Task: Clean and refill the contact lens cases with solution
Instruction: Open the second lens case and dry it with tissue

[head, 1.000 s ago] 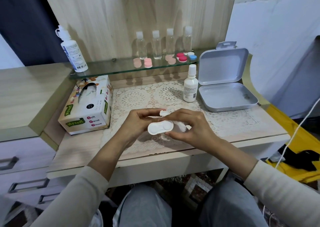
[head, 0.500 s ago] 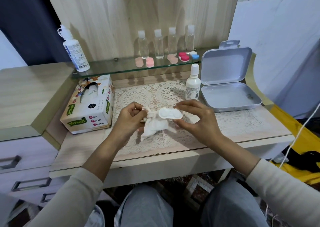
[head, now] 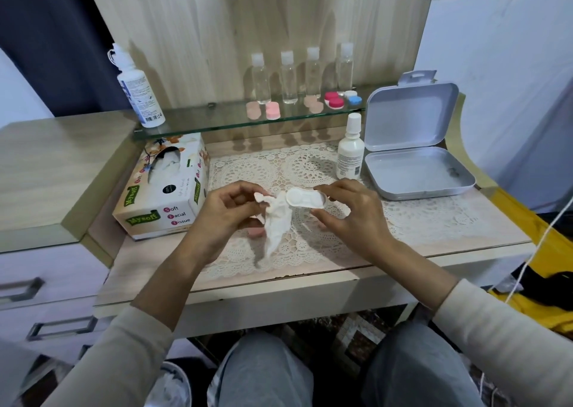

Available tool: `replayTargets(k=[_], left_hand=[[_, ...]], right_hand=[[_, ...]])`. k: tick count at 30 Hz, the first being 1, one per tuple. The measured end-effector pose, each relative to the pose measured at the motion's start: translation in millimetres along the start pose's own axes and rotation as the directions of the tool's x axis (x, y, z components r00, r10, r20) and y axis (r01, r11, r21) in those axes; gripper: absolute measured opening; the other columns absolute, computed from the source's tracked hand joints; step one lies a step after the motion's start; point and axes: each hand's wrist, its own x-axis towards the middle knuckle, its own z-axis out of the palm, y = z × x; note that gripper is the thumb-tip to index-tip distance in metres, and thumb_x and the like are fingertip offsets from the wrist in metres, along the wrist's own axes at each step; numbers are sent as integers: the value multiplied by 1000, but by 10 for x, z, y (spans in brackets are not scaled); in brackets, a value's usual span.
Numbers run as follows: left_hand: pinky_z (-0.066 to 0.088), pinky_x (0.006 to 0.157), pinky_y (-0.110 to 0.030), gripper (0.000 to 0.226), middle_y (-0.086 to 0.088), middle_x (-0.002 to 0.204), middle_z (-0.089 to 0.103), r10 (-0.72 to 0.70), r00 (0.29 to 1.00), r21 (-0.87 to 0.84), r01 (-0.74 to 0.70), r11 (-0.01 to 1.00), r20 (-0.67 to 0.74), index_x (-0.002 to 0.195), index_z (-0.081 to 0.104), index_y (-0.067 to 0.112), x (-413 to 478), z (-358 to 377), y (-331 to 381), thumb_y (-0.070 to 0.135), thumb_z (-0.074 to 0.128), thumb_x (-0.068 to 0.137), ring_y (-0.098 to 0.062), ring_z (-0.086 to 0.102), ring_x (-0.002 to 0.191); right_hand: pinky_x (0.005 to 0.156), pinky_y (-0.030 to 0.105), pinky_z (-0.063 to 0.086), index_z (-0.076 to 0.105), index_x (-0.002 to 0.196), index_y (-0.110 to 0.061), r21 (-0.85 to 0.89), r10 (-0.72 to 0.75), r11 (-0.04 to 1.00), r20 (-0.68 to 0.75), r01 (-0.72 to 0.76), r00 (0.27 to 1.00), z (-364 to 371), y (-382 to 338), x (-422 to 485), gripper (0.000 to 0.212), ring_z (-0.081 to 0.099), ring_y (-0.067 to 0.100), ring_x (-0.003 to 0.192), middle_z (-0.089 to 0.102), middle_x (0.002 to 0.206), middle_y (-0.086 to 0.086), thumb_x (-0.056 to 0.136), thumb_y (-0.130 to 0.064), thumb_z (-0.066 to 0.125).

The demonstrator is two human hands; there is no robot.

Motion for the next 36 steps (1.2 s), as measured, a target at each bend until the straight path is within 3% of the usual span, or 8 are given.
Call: replayTargets(k=[2, 6, 10, 15, 20, 24, 29, 36], left_hand=[[50, 53, -20, 25, -1, 72, 69, 3, 1000, -1, -3, 1000, -6, 83, 59, 12, -12, -5, -3, -13, 55, 80, -12, 62, 65], [53, 68, -19, 42, 3, 75, 68, 23, 1000, 49, -22, 999, -21, 68, 73, 20, -15, -32, -52, -13, 51, 83, -14, 60, 76], [51, 72, -21, 6, 3, 73, 66, -15, 1000, 58, 16, 998, -4, 76, 71, 16, -65, 11, -41, 11, 72, 72, -9, 60, 74], [51, 69, -21, 33, -2, 78, 67, 42, 999, 189, -35, 981, -33, 93, 61, 19, -73, 116, -66, -8, 67, 74, -9, 64, 76], [50, 64, -14, 24, 10, 77, 67, 98, 984, 222, -63, 973, -150, 79, 63, 19, -64, 183, -131, -4, 69, 74, 3, 61, 70], [53, 64, -17, 21, 1, 89, 68, -33, 990, 84, 45, 995, -136, 87, 62, 15, -63, 237, -172, -1, 68, 76, -5, 66, 75], [52, 60, -17, 15, -6, 83, 71, -73, 987, 111, 90, 990, -144, 86, 70, 6, -56, 248, -185, 1, 72, 72, -8, 67, 69], [53, 62, -17, 21, 6, 70, 72, -103, 991, 100, 111, 989, -83, 88, 69, 5, -36, 168, -197, -9, 66, 74, -4, 66, 66]], right_hand=[[63, 30, 49, 71, 97, -1, 14, 15, 1000, -27, -15, 1000, -10, -11, 13, 35, 57, 15, 70, 66, 81, 9, 68, -21, 73], [64, 25, 45, 70, 97, 0, 15, 27, 1000, -49, -27, 998, -27, -37, 26, 36, 54, 11, 68, 66, 81, 9, 69, -22, 73], [64, 27, 47, 71, 97, 0, -2, 7, 1000, -39, -7, 999, -22, -69, 40, 34, 59, 18, 70, 66, 81, 9, 68, -20, 72], [63, 34, 52, 71, 97, -2, -60, -35, 998, 0, 35, 999, -15, -106, 53, 34, 62, 26, 73, 66, 81, 9, 68, -20, 70], [58, 36, 53, 71, 95, -3, -82, -80, 993, 50, 84, 996, 21, -129, -7, 31, 63, 28, 71, 65, 79, 9, 68, -19, 68], [59, 30, 52, 70, 97, -3, -101, -121, 987, 75, 128, 990, 52, -137, -68, 32, 61, 25, 74, 64, 81, 9, 67, -15, 64], [52, 30, 50, 69, 98, -1, -98, -162, 980, 102, 172, 981, 80, -144, -119, 31, 58, 25, 70, 59, 77, 9, 72, -14, 60], [54, 28, 48, 69, 98, -1, -94, -140, 984, 123, 152, 982, 93, -106, -129, 33, 57, 24, 70, 58, 77, 9, 67, -14, 67]])
